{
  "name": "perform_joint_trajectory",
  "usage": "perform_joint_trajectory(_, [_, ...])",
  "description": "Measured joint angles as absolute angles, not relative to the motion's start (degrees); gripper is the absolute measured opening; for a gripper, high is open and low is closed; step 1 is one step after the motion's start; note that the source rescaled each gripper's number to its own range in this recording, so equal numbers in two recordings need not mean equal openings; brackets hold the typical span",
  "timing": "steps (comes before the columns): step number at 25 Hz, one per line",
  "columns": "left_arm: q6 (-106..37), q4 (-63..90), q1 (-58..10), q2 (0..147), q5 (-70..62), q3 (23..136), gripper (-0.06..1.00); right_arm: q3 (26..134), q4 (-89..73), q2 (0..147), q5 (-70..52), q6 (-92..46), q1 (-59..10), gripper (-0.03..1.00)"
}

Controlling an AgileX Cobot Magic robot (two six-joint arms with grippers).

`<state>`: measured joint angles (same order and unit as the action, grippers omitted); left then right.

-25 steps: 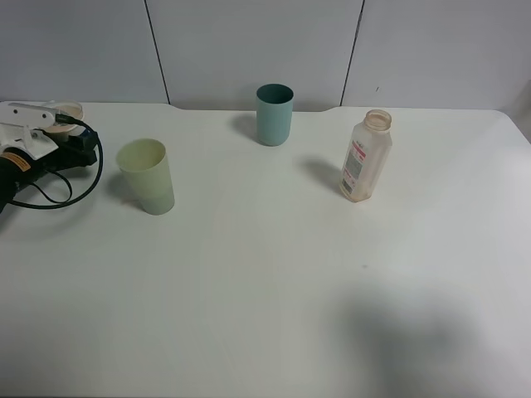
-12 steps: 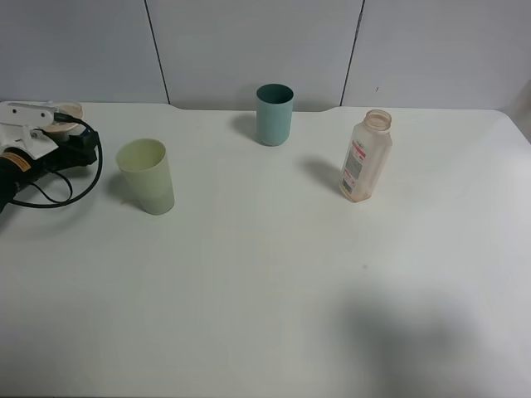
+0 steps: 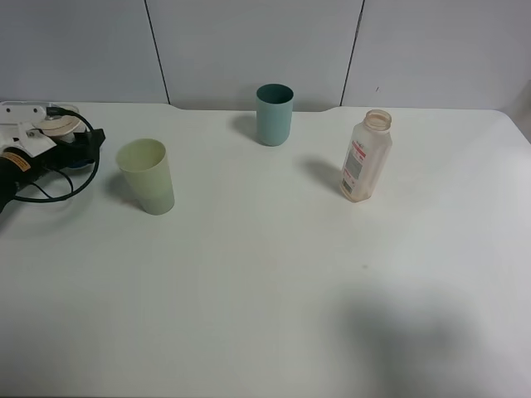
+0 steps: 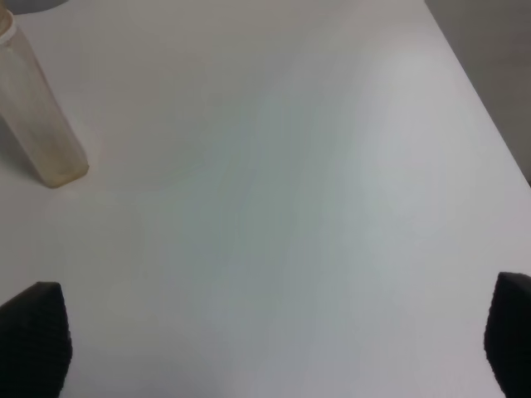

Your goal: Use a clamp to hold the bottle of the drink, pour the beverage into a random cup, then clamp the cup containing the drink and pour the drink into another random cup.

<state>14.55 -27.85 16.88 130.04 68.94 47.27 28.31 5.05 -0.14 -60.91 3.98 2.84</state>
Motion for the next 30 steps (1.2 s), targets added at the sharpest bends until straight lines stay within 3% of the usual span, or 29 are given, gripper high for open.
perform_joint_trajectory(6, [14.95, -27.85, 16.88, 129.61, 68.94, 47.27, 0.89, 28.31, 5.05, -0.14, -60.91, 3.98, 2.84, 1.0])
perform_joint_trajectory(30, [18.02, -29.54, 20.3, 114.22, 68.94, 44.81, 0.89, 28.31, 5.07, -0.14, -60.91, 3.98, 2.84, 1.0])
